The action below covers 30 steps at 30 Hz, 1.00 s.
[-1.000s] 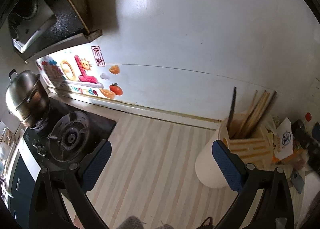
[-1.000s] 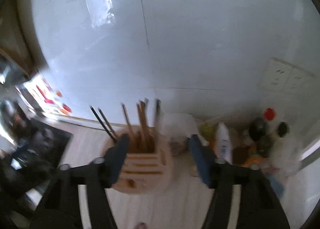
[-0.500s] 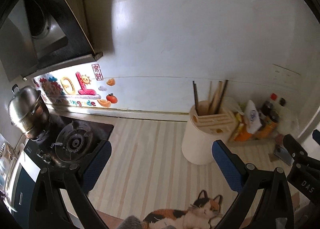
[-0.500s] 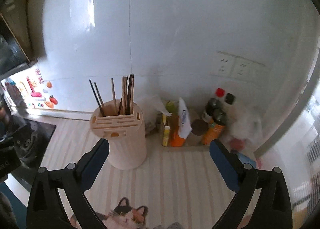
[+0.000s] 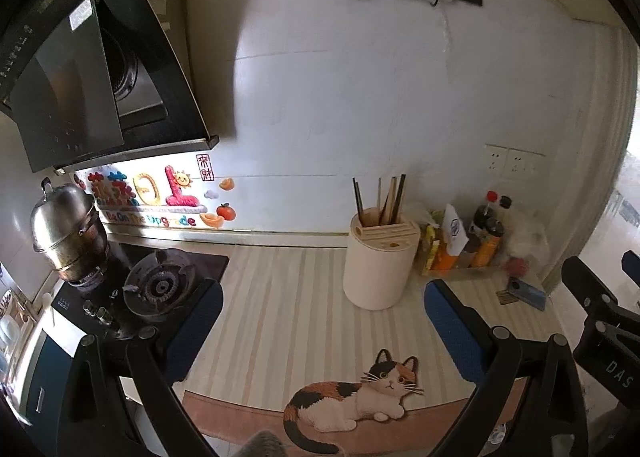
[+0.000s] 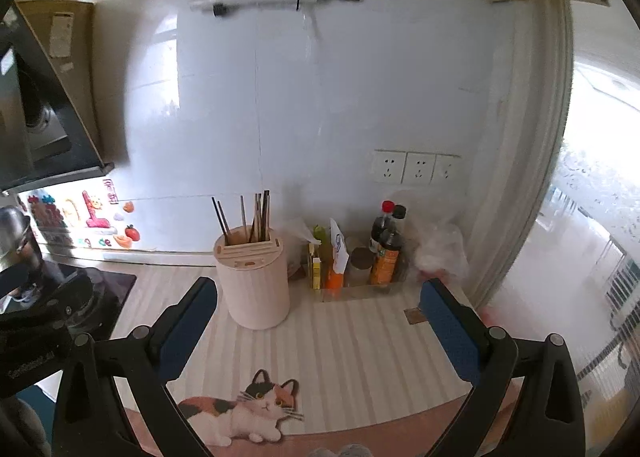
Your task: Organize utensils
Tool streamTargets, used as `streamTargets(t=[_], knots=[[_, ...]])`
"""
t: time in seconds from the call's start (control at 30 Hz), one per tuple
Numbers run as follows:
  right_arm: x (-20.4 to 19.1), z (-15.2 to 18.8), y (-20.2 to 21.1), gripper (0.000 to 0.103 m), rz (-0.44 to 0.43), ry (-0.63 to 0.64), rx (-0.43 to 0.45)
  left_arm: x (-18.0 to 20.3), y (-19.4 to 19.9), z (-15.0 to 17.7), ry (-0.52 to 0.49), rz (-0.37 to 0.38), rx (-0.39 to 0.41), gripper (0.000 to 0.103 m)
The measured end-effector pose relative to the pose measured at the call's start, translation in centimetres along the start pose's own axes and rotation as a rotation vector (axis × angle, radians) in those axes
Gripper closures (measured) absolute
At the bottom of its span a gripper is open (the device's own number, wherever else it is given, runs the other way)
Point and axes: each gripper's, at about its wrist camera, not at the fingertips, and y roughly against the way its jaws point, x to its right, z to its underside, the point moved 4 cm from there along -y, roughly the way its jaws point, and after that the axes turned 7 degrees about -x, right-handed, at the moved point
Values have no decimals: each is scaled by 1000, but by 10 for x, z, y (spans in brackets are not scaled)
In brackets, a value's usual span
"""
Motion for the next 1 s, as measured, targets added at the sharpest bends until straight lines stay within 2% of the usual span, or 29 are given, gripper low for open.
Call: streamTargets(t=[0.23, 0.63, 1.0], knots=[[4, 4, 28, 0, -8, -1, 38, 4, 12, 7, 20, -6, 13, 0], [13, 3, 22, 0, -25, 24, 23, 12, 13, 13, 42, -31, -6, 0], [19, 10, 20, 0, -39, 30, 23, 14, 22, 16, 36, -51, 17, 0]])
